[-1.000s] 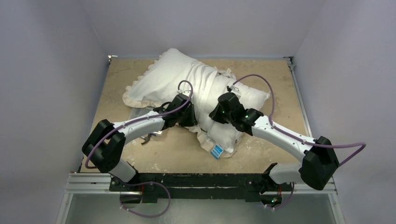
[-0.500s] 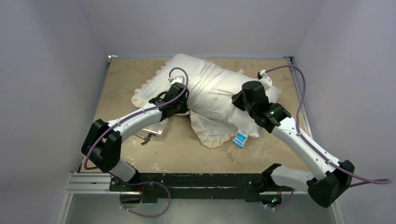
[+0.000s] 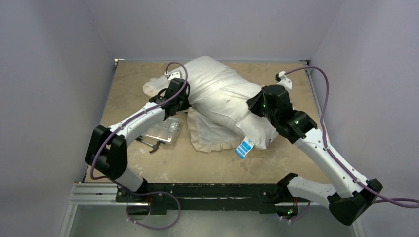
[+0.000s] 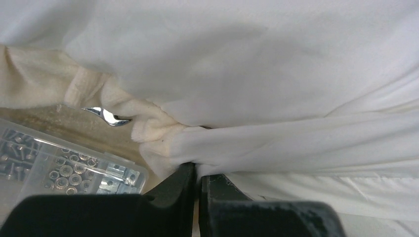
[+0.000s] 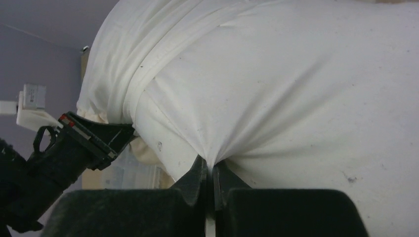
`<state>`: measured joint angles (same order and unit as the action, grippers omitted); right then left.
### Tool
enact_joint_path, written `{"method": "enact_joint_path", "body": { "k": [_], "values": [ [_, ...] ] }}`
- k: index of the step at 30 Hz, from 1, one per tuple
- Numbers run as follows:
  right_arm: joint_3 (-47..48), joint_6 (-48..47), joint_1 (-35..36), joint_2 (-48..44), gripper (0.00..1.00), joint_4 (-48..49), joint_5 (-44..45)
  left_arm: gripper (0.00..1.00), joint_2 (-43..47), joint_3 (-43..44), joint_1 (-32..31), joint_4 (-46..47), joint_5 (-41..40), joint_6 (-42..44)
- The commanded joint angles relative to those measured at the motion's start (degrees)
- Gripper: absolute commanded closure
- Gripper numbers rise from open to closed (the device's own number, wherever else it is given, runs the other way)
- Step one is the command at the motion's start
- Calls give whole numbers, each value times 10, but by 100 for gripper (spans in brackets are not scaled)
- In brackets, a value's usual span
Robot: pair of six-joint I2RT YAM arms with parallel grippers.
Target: Remove the pillowcase from the pillow
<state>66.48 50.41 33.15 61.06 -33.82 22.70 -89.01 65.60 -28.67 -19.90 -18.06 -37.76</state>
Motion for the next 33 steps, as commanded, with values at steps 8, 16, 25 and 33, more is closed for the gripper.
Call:
{"method": "enact_joint_path", "body": {
  "k": [8, 16, 25, 33],
  "values": [
    [-6, -99, -15, -29, 70, 92, -99, 77, 38, -68, 33, -35, -27, 17],
    [58, -122, -22, 49, 26, 78, -54, 56, 97, -10, 33, -47, -17, 64],
    [-9, -174, -151, 98, 7, 152, -118, 34, 90, 89, 33, -42, 62, 131],
    [-69, -173, -204, 145, 1, 249, -166, 31, 11, 182, 30, -24, 131, 159]
  ]
}}
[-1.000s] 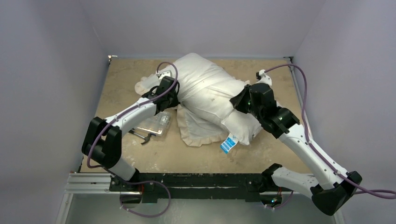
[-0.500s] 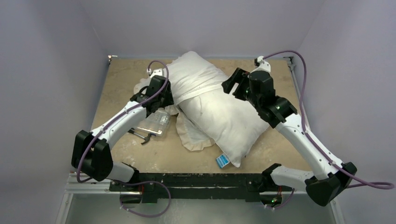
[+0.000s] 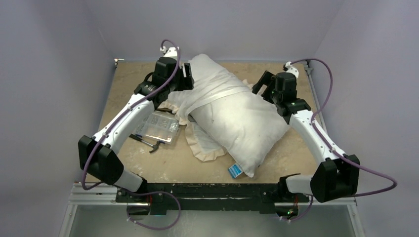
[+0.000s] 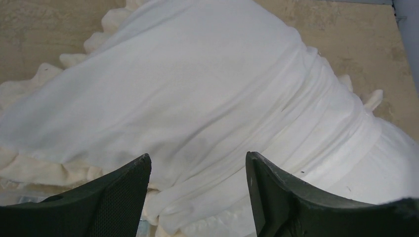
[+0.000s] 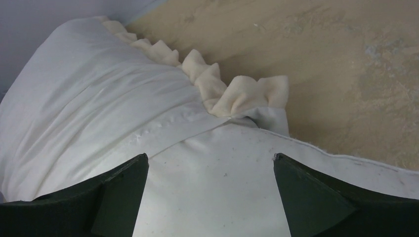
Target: Remove the pillowcase from the pillow
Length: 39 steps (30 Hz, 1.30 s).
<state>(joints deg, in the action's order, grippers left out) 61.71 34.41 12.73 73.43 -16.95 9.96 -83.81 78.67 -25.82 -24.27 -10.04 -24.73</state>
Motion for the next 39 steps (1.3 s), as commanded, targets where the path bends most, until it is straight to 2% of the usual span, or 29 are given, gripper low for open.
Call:
{"method": "enact_joint_path", "body": {
  "k": [1, 3, 5, 9, 12, 14, 21, 22, 33, 37, 38, 39],
  "values": [
    [-28, -9, 1, 27, 1, 88, -44, 31, -53, 65, -1, 21, 52, 33],
    [-45, -19, 1, 30, 1, 125, -43, 30, -76, 90, -12, 21, 39, 44],
    [-67, -29, 2, 33, 1, 156, -79, 30, -102, 126, -28, 16, 25, 59],
    [-93, -40, 10, 62, 1, 177, -117, 30, -168, 203, -64, -5, 6, 90],
    [-99, -46, 31, 56, 8, 192, -136, 29, -218, 263, -95, -20, -12, 121],
    [-105, -46, 38, 46, 20, 203, -154, 29, -248, 298, -111, -27, -9, 142],
    [-117, -43, 71, 41, 92, 220, -153, 29, -351, 419, -130, -82, 31, 171],
    [-116, -39, 76, 40, 100, 219, -145, 29, -362, 431, -133, -89, 36, 175],
    [-97, -28, 108, 36, 100, 201, -101, 30, -422, 456, -155, -93, 59, 183],
    [-86, -27, 109, 24, 100, 191, -82, 37, -445, 454, -156, -95, 68, 179],
    [-85, -26, 110, 20, 100, 189, -79, 41, -450, 452, -156, -96, 71, 178],
    [-82, -25, 110, 15, 100, 185, -76, 51, -454, 452, -156, -97, 72, 177]
  ]
}}
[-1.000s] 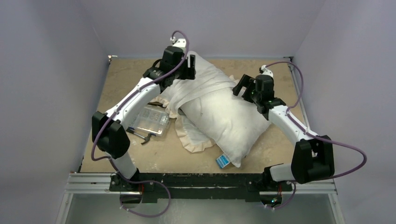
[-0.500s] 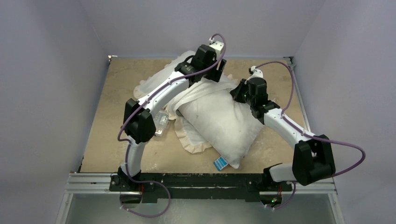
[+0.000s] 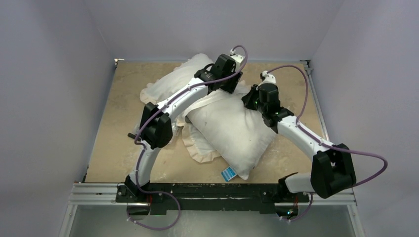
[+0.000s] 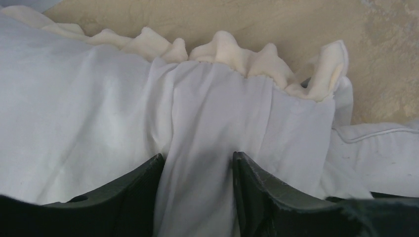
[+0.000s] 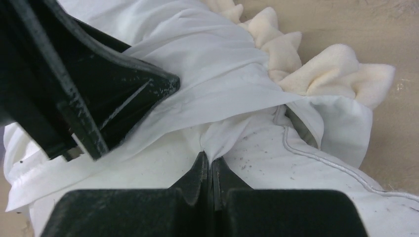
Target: Remove the pillowcase from the pillow
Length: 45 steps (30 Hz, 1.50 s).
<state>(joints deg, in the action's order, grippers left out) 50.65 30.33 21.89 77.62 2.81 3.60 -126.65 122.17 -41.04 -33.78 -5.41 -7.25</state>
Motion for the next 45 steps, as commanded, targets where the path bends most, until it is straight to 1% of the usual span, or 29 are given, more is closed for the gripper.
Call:
{"method": "enact_joint_path", "body": {
  "k": [1, 5, 6, 10, 12, 17, 22, 25, 32, 34, 35, 38, 39, 40, 41, 44, 45],
  "values": [
    [31, 18, 18, -31, 100, -17, -9, 61, -30, 16, -4, -4, 24, 1],
    [50, 30, 20, -75, 100, -38, 22, 97, -30, -1, -2, 11, -23, -12],
    [58, 30, 20, -92, 100, -47, 32, 100, -24, -17, -1, 20, -41, -20],
    [87, 38, 19, -156, 100, -73, 85, 100, 11, -47, 25, 53, -79, -56],
    [93, 53, 19, -179, 100, -96, 90, 100, 27, -50, 42, 60, -98, -71],
    [90, 82, 19, -218, 100, -126, 115, 100, 64, -50, 99, 59, -139, -94],
    [89, 115, 18, -261, 100, -161, 160, 100, 84, -49, 153, 41, -175, -112],
    [102, 130, 18, -277, 100, -185, 196, 100, 87, -48, 178, 31, -193, -117],
    [146, 174, 19, -275, 100, -240, 278, 100, 80, -32, 234, -7, -206, -137],
    [148, 165, 19, -269, 100, -238, 282, 100, 75, -27, 240, -12, -197, -140],
    [149, 148, 18, -262, 100, -230, 269, 100, 71, -23, 240, -10, -174, -139],
    [157, 101, 19, -231, 100, -202, 233, 100, 68, -35, 235, 13, -70, -140],
    [158, 75, 18, -223, 100, -181, 217, 100, 71, -45, 231, 20, -56, -142],
    [157, 63, 18, -217, 98, -170, 197, 97, 74, -55, 225, 24, -52, -143],
    [155, 52, 19, -211, 94, -157, 179, 93, 78, -64, 220, 28, -51, -143],
    [153, 31, 19, -179, 75, -144, 128, 71, 98, -91, 211, 31, -49, -145],
    [150, 28, 20, -168, 70, -143, 117, 65, 109, -99, 210, 32, -49, -145]
  ]
}}
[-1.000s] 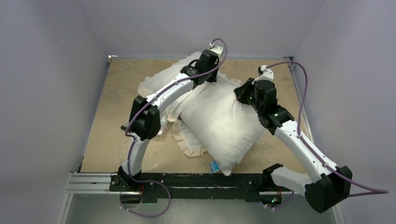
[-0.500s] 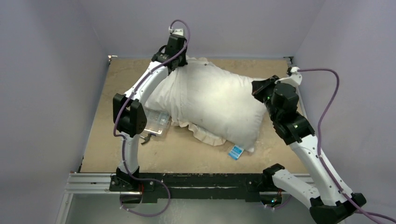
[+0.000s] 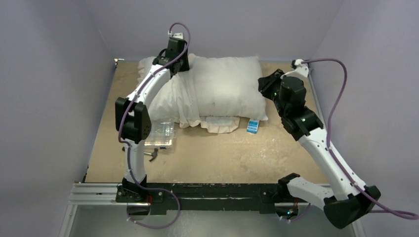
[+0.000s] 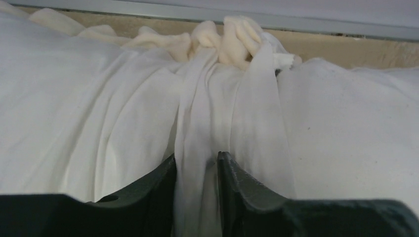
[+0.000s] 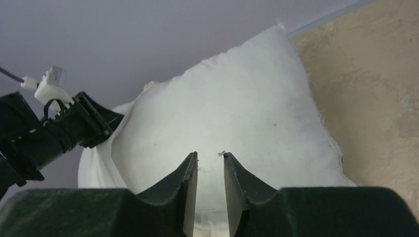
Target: Remove the pillowcase from the pillow
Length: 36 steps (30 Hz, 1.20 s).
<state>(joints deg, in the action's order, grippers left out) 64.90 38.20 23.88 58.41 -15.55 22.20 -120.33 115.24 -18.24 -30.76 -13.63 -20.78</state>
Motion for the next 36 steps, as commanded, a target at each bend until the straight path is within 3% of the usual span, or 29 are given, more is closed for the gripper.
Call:
{"method": "enact_joint_path", "body": {
  "k": [1, 7, 12, 22, 33, 36],
  "values": [
    [3, -55, 1, 35, 63, 46, -79, 59, 58, -37, -19, 1, 33, -9],
    [-19, -73, 19, 74, 22, 88, -130, 40, 165, -114, -31, -2, 11, -4],
    [-16, -76, 51, 131, 2, 103, -122, 37, 270, -208, -45, -15, -33, -14],
    [19, -25, 125, 271, 1, 134, -48, 36, 449, -426, -60, -33, -29, -61],
    [47, -25, 150, 428, 1, 198, -33, 36, 480, -533, -89, -2, 5, -106],
    [45, -23, 150, 458, 14, 213, -23, 36, 467, -550, -93, 25, 23, -119]
  ]
}}
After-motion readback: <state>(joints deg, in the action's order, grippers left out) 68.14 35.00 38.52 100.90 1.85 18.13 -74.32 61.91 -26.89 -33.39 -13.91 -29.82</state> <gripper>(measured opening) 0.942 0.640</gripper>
